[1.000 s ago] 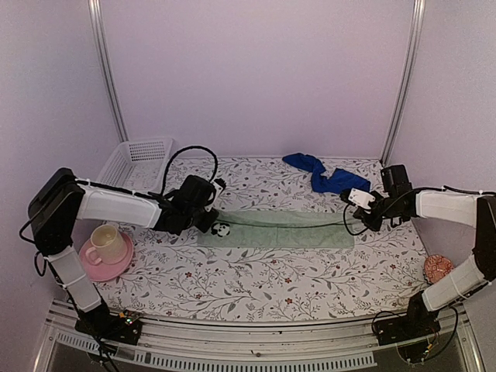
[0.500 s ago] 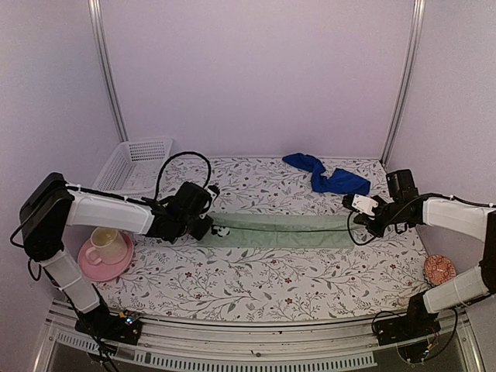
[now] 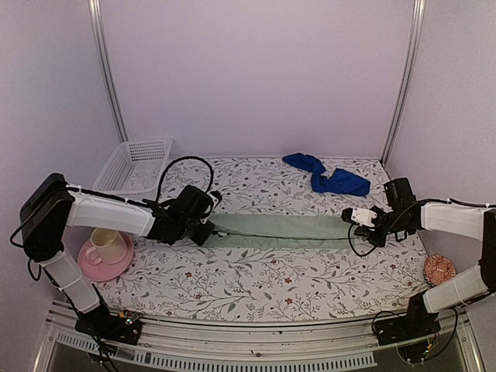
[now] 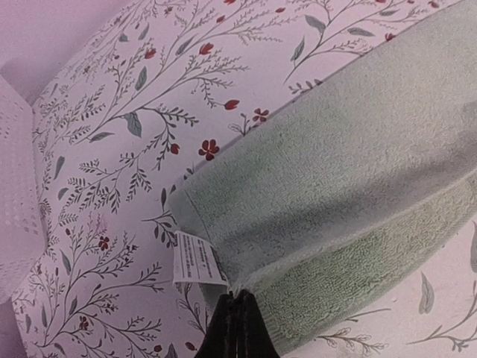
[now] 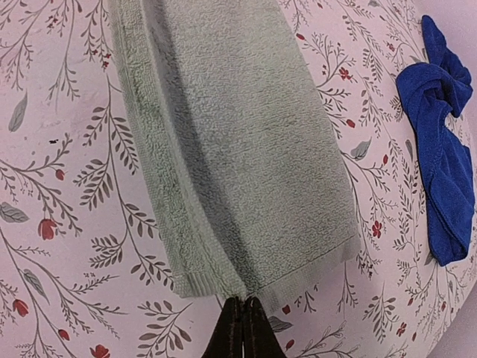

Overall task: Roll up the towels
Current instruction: Fold the towel at the center of the board.

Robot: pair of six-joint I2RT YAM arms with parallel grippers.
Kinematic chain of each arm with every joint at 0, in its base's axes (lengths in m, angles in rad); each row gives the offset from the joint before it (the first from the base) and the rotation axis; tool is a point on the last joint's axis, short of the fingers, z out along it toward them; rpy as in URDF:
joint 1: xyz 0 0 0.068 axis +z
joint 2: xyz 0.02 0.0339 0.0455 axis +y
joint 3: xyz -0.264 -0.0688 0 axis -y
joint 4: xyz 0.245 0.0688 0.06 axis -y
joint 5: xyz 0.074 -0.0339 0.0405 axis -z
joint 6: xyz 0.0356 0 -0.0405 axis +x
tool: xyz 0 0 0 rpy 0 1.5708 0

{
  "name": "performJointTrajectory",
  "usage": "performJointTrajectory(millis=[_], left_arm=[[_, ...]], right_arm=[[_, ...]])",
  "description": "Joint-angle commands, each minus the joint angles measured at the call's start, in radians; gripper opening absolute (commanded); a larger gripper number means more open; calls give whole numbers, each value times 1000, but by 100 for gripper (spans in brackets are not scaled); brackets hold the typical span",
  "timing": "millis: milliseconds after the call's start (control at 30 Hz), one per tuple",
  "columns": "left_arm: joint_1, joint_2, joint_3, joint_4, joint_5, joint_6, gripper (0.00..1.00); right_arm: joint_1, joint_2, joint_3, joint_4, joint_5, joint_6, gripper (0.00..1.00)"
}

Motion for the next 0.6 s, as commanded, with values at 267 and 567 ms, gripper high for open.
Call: performJointTrajectory(millis=[267,567], left_arm=[[-19,0,-16,-79,18,-57,0],[-19,44,15,-112,50,-69,0]], right_arm=[[13,43,-38,17,12,-24,6],[49,51,-45,24,40,-14,13]])
